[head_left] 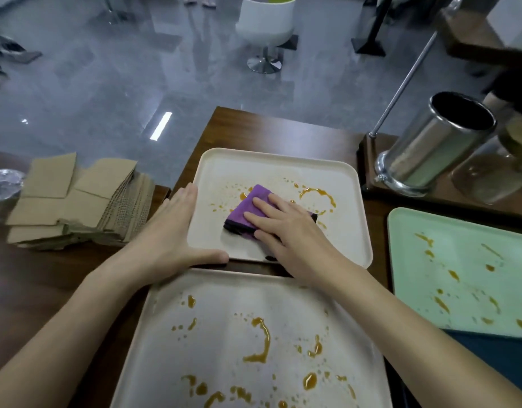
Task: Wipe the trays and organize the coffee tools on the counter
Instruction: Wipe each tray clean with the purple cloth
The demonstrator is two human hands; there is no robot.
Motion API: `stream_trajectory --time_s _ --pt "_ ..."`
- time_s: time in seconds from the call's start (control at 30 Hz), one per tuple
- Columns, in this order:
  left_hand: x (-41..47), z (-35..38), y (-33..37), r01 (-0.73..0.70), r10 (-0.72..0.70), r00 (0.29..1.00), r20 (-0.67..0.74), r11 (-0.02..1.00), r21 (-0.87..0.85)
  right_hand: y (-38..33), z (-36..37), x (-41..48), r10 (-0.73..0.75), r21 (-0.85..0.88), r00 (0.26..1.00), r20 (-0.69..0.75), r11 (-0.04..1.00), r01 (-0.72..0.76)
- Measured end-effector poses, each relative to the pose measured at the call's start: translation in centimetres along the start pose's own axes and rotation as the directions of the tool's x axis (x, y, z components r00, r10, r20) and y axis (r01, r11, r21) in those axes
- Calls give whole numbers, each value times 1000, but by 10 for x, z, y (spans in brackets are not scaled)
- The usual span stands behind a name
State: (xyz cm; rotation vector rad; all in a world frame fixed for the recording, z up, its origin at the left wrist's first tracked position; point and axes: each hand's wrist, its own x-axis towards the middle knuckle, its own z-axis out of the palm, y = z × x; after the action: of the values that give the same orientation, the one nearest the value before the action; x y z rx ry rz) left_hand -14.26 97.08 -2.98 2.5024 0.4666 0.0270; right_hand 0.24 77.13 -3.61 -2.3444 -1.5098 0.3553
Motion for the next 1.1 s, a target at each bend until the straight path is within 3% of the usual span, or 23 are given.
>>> stream_trajectory --time_s 0.2,0.47,0.83,1.1 --pt "4 1 -5 -7 7 999 44 1000 -12 -8 11 25 5 -87 1000 -4 996 -5" --pt "5 1 -7 87 -92 991 94 994 59 -4 18 82 52 -174 995 -84 983 -66" --pt "11 7 -18 88 -96 992 88 992 94 -31 28 22 -29 -92 999 -27 995 27" --pt "7 2 -13 45 -57 993 103 992 116 -29 33 28 11 -145 999 -36 989 -16"
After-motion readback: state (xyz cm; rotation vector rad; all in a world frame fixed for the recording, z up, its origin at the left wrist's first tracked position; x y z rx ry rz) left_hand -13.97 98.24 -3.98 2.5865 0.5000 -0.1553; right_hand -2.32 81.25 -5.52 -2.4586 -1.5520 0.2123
